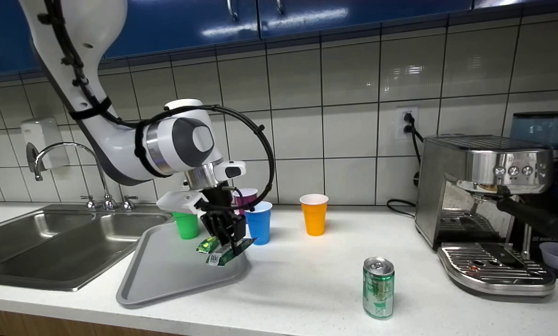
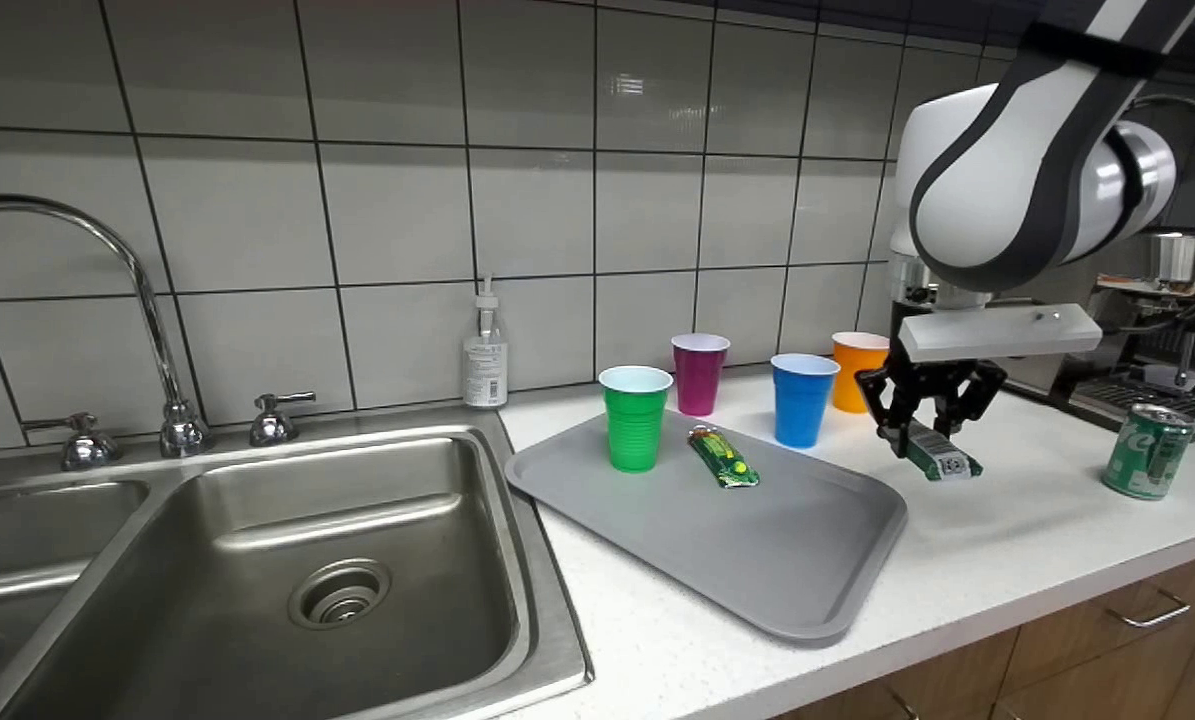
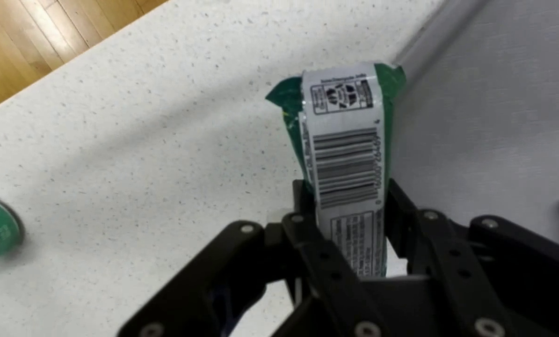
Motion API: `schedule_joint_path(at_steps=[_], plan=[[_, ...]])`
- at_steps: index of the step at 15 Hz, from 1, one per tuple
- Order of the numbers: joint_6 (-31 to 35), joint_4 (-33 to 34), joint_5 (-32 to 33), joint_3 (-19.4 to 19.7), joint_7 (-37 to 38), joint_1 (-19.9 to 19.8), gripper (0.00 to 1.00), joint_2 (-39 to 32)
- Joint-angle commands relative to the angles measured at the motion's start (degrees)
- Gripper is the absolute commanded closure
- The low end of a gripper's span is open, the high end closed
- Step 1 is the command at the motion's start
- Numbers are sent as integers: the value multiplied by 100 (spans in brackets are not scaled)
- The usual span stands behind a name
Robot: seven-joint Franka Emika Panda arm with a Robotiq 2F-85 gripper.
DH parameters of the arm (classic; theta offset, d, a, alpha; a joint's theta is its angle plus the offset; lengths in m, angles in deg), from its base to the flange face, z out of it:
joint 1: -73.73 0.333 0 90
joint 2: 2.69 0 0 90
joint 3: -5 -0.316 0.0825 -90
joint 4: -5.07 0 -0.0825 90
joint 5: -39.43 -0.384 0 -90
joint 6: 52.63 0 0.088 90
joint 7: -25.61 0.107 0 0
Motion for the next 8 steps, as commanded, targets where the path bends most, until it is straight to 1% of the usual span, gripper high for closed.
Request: schedule_joint_path(at_steps=[1, 8], plan=[[-256, 47, 141, -356, -139, -154, 85, 199], [-247, 55, 57, -827, -421, -113, 85, 178]])
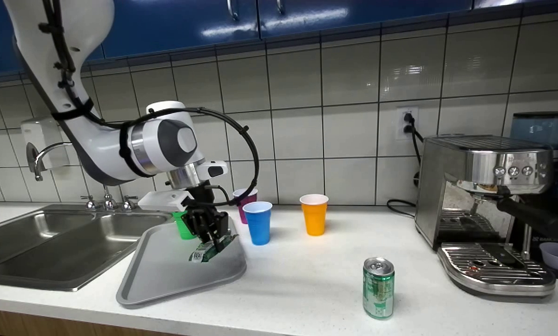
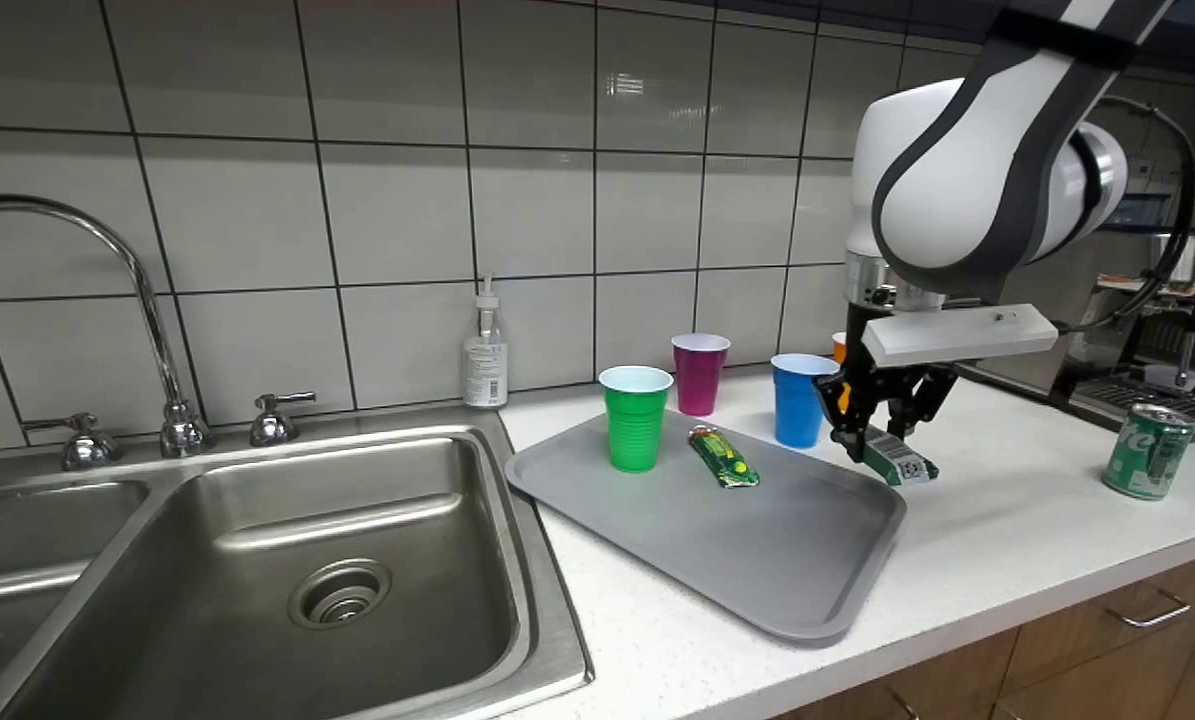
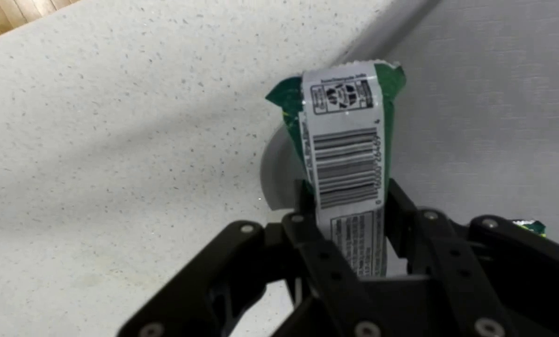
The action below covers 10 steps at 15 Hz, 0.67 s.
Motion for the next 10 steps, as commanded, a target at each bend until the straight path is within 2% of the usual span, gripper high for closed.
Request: schedule_joint_path(at_steps=[1, 10], plan=[[-242, 17, 28, -322, -265, -105, 85, 171], [-155, 45, -82, -900, -508, -6, 85, 69]])
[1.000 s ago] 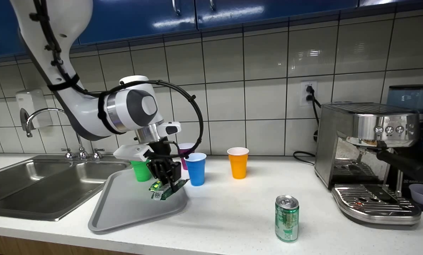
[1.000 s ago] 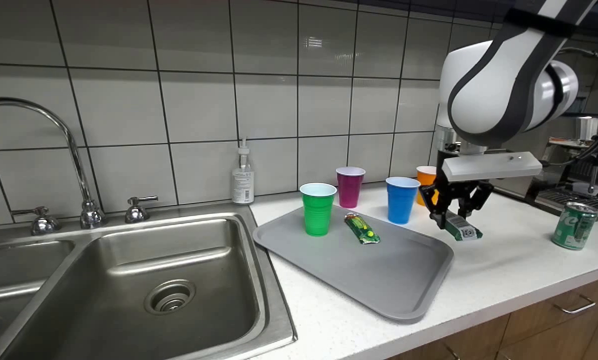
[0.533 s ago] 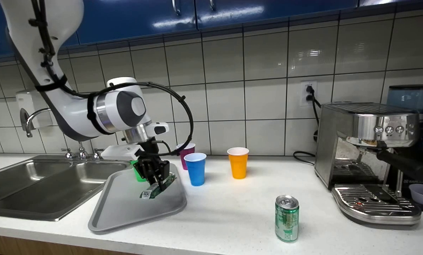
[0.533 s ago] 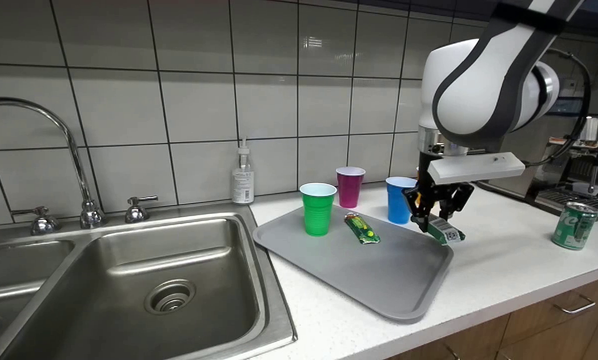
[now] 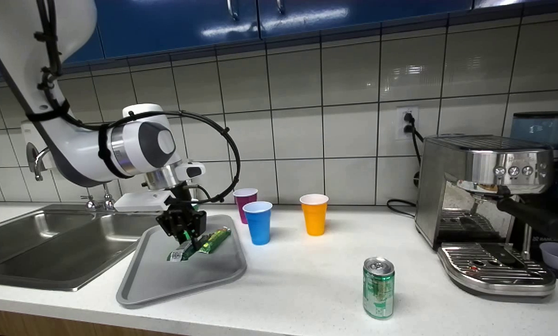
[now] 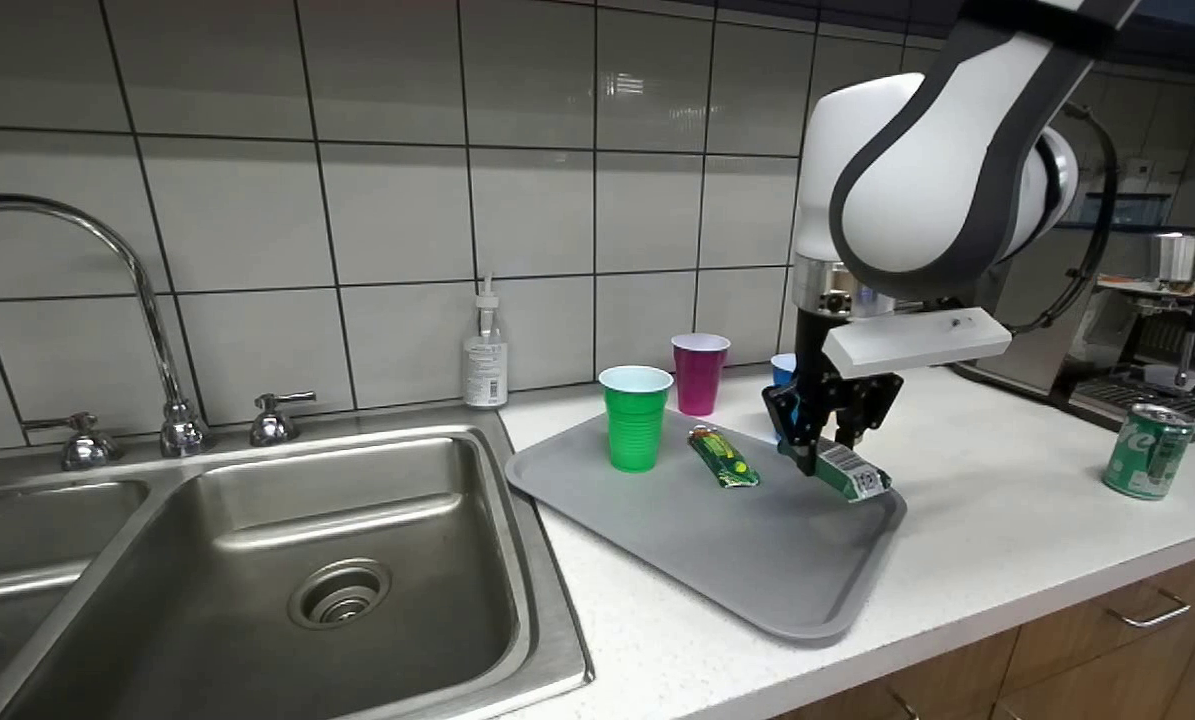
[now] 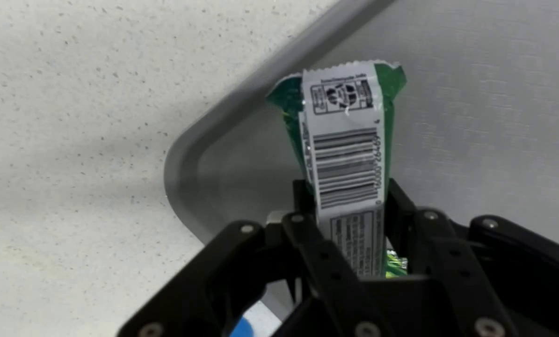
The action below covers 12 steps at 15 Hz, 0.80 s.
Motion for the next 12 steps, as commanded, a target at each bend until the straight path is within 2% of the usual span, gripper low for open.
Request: schedule_joint_path(at_steps=[1, 7, 12], plan=[[-152, 56, -104, -270, -235, -6, 85, 48], [-126, 188, -185, -622, -296, 136, 85, -181], [-118, 441, -291, -763, -411, 237, 85, -513]])
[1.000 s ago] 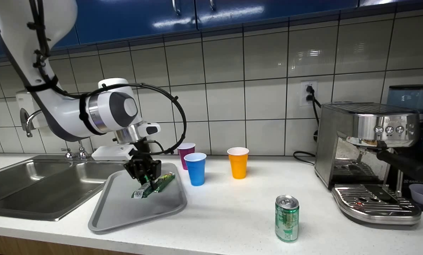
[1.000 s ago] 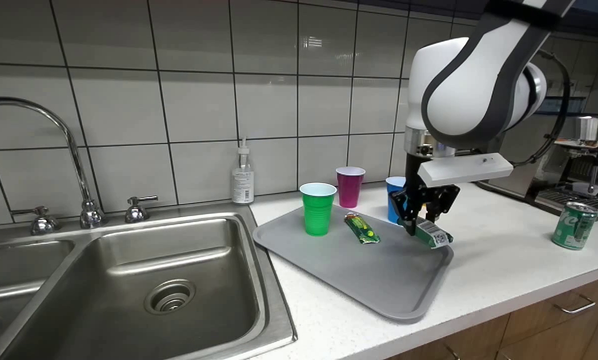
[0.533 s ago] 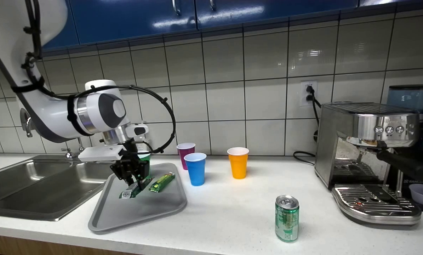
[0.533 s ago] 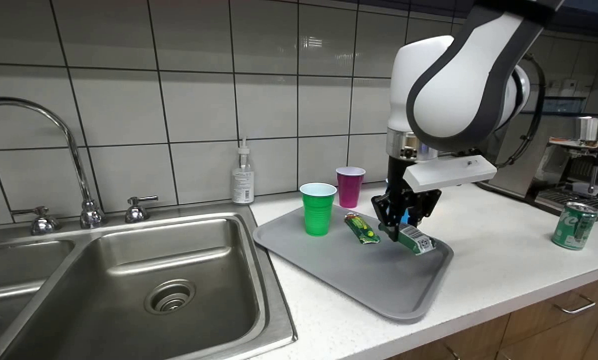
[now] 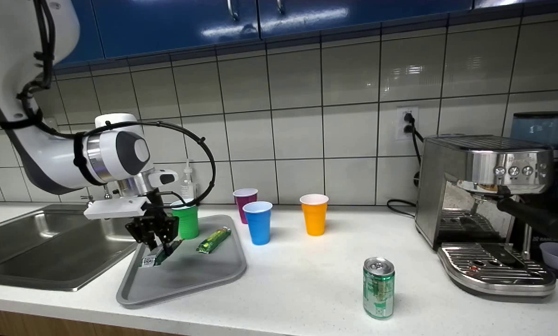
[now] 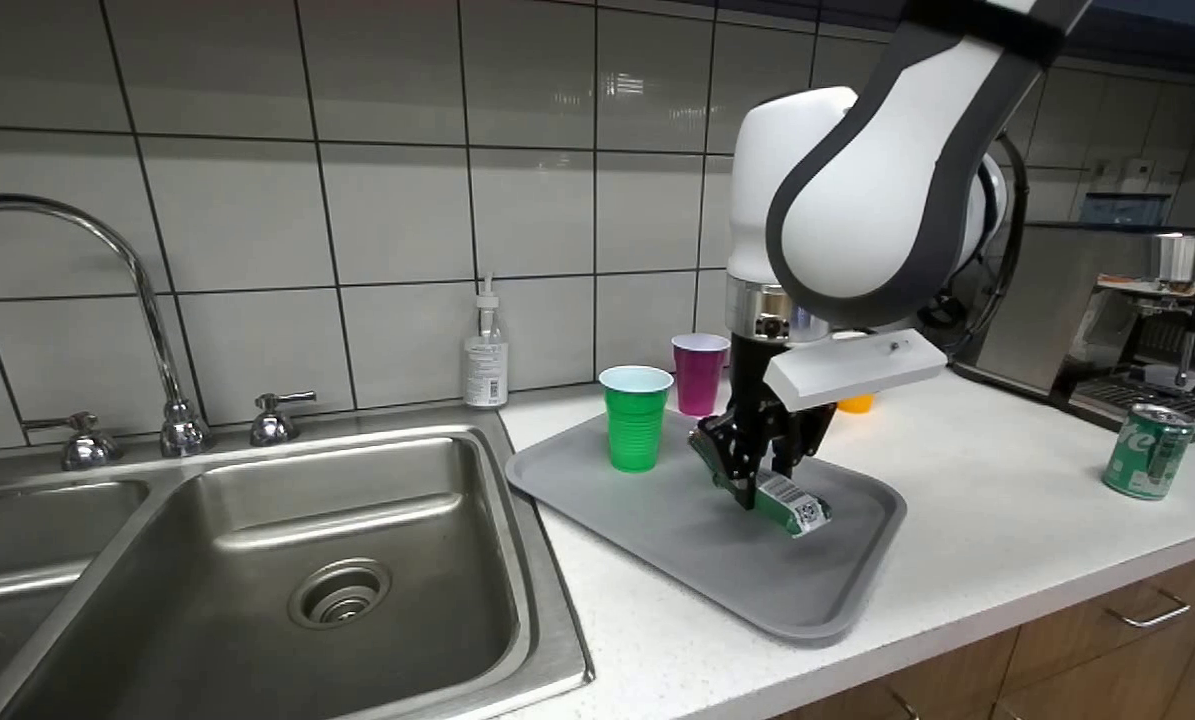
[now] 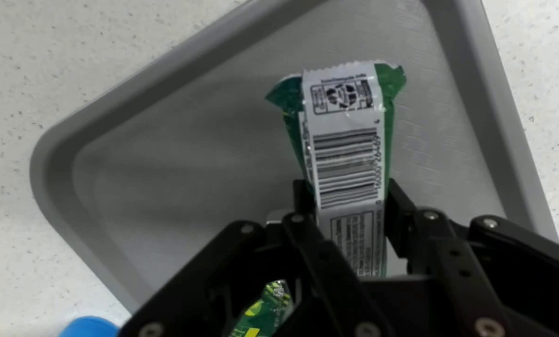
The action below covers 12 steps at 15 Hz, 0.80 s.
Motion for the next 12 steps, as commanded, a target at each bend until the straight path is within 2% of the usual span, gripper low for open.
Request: schedule_joint_path(at_steps=[1, 12], plan=[[-124, 341, -196, -104, -298, 40, 85, -292], [-173, 891, -391, -149, -874, 80, 85, -859]])
